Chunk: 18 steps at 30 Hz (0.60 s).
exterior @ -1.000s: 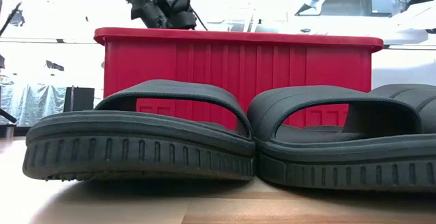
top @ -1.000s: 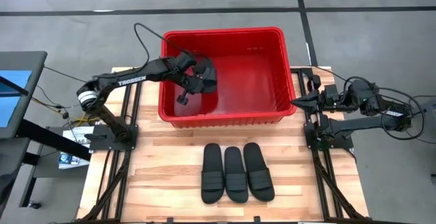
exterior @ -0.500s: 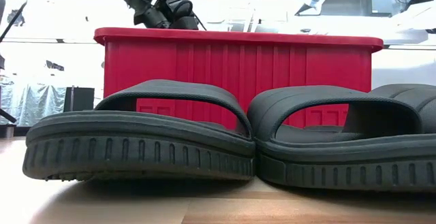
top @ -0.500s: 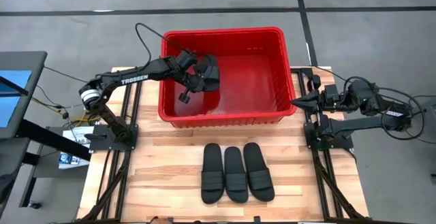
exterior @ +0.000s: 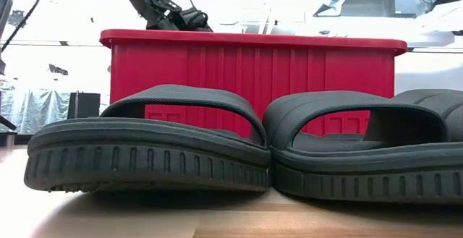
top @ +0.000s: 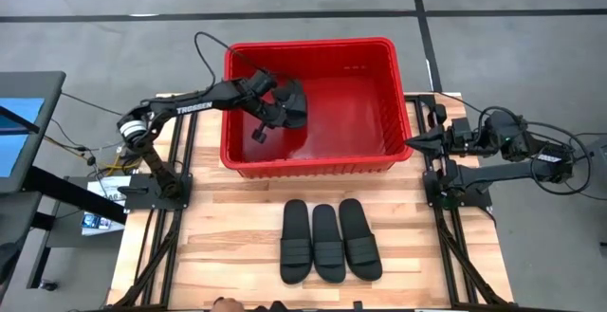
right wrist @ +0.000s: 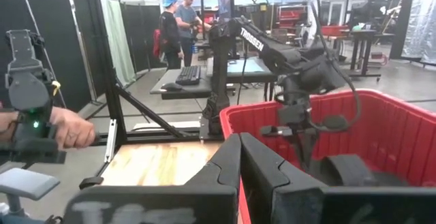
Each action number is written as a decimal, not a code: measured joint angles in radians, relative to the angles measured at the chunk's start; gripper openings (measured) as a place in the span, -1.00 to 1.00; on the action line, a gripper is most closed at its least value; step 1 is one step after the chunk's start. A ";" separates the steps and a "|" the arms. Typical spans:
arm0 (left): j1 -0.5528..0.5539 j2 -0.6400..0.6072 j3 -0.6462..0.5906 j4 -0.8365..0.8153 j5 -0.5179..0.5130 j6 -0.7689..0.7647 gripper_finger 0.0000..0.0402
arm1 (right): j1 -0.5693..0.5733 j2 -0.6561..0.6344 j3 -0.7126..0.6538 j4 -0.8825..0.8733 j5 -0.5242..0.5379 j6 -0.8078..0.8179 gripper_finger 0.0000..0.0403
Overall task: Pick and place slides into bin
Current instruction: Put the middle left slide into the red bin
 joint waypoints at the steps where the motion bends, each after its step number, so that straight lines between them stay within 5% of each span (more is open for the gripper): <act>1: 0.000 0.010 0.000 0.004 -0.001 0.000 -1.00 | 0.000 0.000 0.000 0.000 0.000 0.000 -1.00; 18: 0.010 0.118 0.001 -0.003 -0.001 -0.007 -1.00 | 0.000 0.000 0.000 -0.004 0.000 0.000 -1.00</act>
